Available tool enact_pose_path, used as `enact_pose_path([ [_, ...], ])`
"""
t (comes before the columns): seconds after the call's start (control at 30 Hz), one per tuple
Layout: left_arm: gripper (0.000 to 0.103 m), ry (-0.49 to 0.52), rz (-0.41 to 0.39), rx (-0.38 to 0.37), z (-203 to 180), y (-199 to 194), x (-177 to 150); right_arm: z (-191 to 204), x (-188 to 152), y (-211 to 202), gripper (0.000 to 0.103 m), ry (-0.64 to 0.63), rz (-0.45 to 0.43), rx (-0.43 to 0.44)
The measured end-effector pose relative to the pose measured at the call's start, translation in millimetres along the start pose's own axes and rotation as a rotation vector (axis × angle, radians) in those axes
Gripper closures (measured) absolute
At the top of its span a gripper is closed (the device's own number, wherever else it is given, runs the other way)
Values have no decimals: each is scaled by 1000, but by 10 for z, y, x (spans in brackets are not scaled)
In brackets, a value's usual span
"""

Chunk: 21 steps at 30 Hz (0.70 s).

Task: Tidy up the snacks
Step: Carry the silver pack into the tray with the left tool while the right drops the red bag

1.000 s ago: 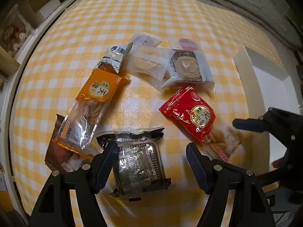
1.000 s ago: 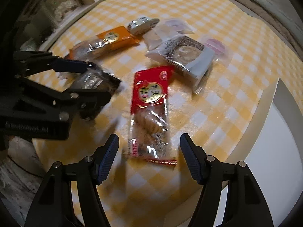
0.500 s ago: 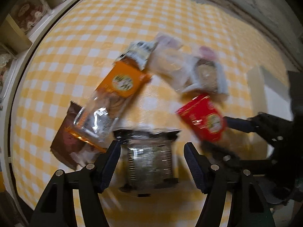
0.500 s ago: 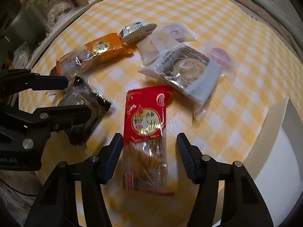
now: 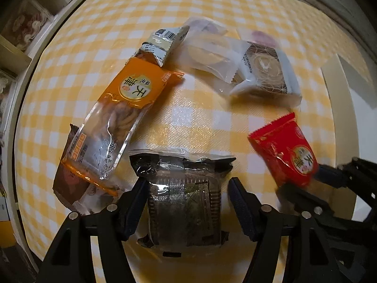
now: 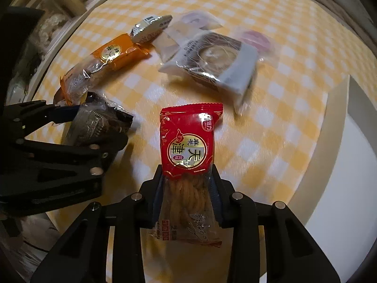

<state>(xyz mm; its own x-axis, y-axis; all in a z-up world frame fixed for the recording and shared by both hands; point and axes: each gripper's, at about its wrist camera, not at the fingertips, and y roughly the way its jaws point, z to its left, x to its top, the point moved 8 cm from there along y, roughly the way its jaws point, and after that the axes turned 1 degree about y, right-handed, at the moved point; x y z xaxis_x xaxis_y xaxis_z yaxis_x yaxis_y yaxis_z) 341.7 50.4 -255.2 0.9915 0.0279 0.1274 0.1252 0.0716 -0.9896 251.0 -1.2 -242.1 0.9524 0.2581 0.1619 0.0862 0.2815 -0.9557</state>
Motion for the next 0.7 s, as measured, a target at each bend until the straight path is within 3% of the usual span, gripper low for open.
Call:
enact_pose_path([
  [0.13, 48, -8, 1, -8, 6, -1, 10, -44, -61, -47, 68, 46, -3, 20],
  [0.33, 51, -18, -40, -85, 48, -284, 23, -110, 11, -258, 69, 70, -63, -7],
  [0.47, 51, -29, -133, -171, -8, -594, 74, -141, 88, -566, 69, 82, -150, -15],
  [0.7, 52, -20, -296, -253, -144, -1141, 167, -278, 145, -1186, 69, 118, -312, -41],
])
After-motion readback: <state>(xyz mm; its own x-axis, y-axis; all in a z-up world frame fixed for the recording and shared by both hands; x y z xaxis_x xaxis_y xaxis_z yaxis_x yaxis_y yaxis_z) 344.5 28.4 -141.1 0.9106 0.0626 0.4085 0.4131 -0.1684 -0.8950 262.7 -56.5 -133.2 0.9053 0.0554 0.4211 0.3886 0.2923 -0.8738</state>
